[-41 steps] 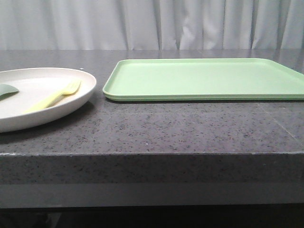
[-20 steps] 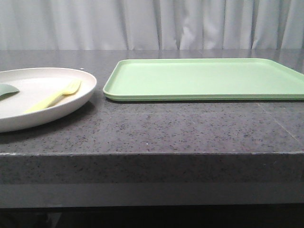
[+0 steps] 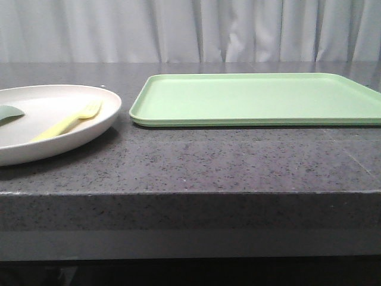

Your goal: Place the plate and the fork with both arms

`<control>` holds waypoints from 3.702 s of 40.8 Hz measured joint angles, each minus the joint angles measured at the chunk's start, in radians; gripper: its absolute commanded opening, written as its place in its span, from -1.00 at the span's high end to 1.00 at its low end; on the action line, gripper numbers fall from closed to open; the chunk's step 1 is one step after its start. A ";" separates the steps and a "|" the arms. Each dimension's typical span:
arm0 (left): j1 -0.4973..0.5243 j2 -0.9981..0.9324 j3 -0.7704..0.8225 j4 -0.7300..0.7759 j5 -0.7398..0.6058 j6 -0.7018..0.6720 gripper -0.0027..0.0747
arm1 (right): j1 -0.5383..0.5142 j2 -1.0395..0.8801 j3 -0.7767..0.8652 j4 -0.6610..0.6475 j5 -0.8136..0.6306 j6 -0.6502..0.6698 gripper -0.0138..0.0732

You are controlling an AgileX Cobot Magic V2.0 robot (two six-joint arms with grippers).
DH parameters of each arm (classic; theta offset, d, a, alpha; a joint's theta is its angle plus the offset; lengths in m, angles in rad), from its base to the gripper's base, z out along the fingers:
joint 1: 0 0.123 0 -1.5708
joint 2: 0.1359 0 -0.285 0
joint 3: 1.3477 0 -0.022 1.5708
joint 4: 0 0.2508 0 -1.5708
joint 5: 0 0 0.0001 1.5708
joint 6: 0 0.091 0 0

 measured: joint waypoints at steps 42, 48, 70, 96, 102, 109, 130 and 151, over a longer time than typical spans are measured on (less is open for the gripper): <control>0.002 0.622 -0.332 0.045 0.516 0.002 -0.81 | 0.000 0.000 0.000 0.000 0.006 0.000 -0.80; 0.004 0.629 -0.336 0.043 0.516 0.002 -0.79 | 0.000 0.000 0.000 0.000 0.006 0.000 -0.80; 0.004 0.637 -0.336 -0.032 0.501 0.002 0.98 | 0.000 0.000 0.000 0.000 0.006 0.000 -0.80; 0.204 0.590 -0.484 -0.406 0.530 0.156 0.98 | 0.000 0.000 0.000 0.000 0.006 0.000 -0.80; 0.196 0.590 -0.505 -0.513 0.521 0.171 0.98 | 0.000 0.000 0.000 0.000 0.006 0.000 -0.80; 0.095 0.592 -0.508 -0.536 0.449 0.170 0.98 | 0.000 0.000 0.000 0.000 0.006 0.000 -0.80; -0.284 0.960 -0.824 -0.546 0.353 0.030 0.97 | 0.000 0.000 0.000 0.000 0.007 0.000 -0.80; -0.385 1.224 -1.156 -0.525 0.365 -0.104 0.95 | 0.000 0.000 0.000 0.000 0.010 0.000 -0.80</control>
